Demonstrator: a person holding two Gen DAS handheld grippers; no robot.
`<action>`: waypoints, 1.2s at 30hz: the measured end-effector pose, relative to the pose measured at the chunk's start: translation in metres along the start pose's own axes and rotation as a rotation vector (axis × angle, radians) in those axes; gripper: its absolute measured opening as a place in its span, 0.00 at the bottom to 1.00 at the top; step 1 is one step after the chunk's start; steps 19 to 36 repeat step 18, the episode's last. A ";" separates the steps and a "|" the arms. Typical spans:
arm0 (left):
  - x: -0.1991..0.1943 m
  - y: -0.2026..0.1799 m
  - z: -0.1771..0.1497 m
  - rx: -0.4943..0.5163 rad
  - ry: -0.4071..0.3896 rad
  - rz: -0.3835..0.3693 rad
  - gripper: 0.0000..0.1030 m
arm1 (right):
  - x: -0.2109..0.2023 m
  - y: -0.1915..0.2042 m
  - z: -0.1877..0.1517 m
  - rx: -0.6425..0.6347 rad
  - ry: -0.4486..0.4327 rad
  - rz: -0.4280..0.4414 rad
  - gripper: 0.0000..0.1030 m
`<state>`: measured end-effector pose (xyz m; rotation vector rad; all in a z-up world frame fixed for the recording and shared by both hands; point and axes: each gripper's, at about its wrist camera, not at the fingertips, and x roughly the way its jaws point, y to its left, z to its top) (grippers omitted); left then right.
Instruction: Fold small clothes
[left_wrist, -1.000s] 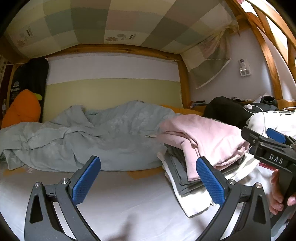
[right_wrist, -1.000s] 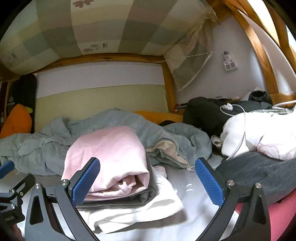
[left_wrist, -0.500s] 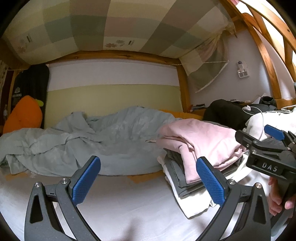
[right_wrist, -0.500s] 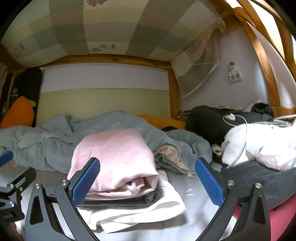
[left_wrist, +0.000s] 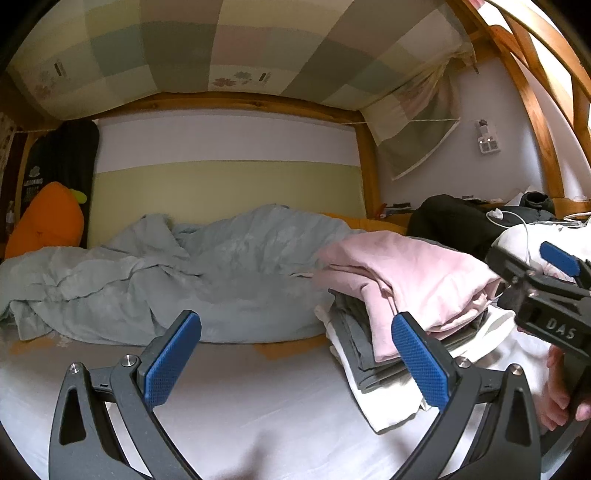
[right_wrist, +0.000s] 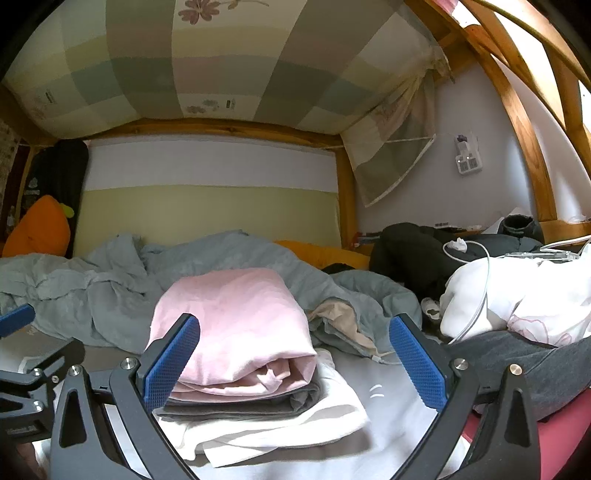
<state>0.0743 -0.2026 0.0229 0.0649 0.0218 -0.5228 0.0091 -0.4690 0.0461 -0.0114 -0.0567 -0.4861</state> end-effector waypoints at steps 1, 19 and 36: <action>0.001 0.001 0.000 -0.003 0.003 -0.001 1.00 | -0.003 0.000 0.000 0.001 -0.013 -0.003 1.00; 0.021 0.022 -0.006 -0.116 0.122 -0.015 1.00 | -0.002 -0.005 0.001 0.015 -0.015 -0.004 1.00; 0.021 0.022 -0.006 -0.116 0.122 -0.015 1.00 | -0.002 -0.005 0.001 0.015 -0.015 -0.004 1.00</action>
